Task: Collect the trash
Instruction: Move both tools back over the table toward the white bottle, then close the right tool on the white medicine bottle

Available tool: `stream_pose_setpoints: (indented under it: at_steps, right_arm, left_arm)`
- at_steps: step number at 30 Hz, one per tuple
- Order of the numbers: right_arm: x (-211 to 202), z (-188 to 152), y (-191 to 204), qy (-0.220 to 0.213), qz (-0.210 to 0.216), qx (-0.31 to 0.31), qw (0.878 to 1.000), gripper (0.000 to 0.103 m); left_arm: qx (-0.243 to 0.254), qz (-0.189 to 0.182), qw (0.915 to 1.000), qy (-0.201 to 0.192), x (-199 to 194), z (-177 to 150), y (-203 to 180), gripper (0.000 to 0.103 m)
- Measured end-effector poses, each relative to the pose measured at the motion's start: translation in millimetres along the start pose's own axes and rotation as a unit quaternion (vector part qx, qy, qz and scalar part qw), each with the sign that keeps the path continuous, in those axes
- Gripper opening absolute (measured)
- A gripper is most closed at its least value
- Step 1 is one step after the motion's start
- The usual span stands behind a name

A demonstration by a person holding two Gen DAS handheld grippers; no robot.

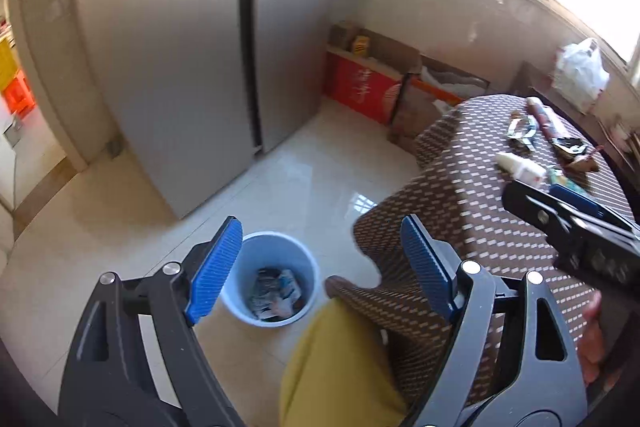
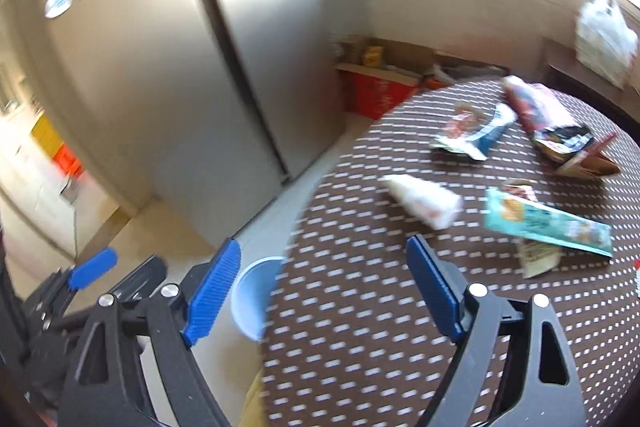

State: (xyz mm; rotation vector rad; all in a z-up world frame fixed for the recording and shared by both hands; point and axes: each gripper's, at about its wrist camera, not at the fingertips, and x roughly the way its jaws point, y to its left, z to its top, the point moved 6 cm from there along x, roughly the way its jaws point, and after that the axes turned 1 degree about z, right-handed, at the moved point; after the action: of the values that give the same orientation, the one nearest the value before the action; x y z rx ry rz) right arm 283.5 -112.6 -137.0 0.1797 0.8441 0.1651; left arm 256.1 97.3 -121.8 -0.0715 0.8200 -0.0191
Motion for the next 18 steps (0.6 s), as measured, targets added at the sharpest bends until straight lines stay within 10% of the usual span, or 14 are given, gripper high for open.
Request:
stream_pose_setpoints:
  at_steps: [9, 14, 18]
  right_arm:
    - [27, 16, -53, 0.007, -0.031, 0.073, 0.997, 0.083]
    - [42, 19, -60, 0.015, -0.045, 0.059, 0.997, 0.026]
    - [39, 14, -60, 0.009, -0.029, 0.066, 0.997, 0.012]
  left_arm:
    - [0.028, -0.026, 0.9991, 0.016, 15, 3, -45, 0.08]
    - [0.024, -0.017, 0.9995, 0.014, 21, 6, -48, 0.08]
    - [0.007, -0.007, 0.9998, 0.014, 25, 11, -44, 0.08]
